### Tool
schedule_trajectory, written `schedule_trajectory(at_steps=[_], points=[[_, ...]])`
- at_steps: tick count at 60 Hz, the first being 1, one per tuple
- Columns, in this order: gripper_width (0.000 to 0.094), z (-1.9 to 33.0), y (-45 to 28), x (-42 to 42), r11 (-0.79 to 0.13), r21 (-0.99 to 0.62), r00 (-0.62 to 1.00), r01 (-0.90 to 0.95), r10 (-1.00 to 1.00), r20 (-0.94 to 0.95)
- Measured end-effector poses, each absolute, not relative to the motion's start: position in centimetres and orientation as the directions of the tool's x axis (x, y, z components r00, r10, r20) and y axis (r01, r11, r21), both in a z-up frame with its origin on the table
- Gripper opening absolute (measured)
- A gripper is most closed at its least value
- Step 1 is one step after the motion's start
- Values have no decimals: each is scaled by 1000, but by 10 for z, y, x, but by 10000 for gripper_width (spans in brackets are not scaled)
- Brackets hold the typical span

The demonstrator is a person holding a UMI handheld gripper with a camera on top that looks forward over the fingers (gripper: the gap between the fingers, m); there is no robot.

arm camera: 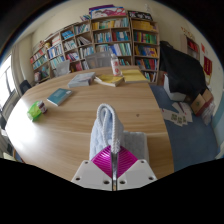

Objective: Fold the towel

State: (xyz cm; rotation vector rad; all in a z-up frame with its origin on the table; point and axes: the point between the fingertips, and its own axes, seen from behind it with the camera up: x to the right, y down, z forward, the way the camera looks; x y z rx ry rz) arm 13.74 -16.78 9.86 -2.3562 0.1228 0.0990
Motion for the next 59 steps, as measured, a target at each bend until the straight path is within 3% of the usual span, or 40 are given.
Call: schedule_trajectory(at_steps=[9,14,17,20,22,23,26,30,43,59], points=[[47,24,-195,198,-801,-577,986,-161,-161,-51],[67,8,-192,208,-792,-593,987,-147,-154,-39],[128,6,-194,207,-790,-596,987,-147,-157,-35],[277,12,-196,209,-792,-591,985,-155,-172,-27],[471,18,-197,214,-788,-595,983,-158,-186,-15],[626,33,-195,214,-785,-599,981,-157,-193,-4],[860,38,-200,227,-762,-632,978,-143,-207,29],[820,65,-204,223,-730,-669,978,-140,-208,22],[838,136,-269,195,-671,-718,967,-187,-255,-13],[849,177,-354,150,-631,-707,939,-319,-311,-147]])
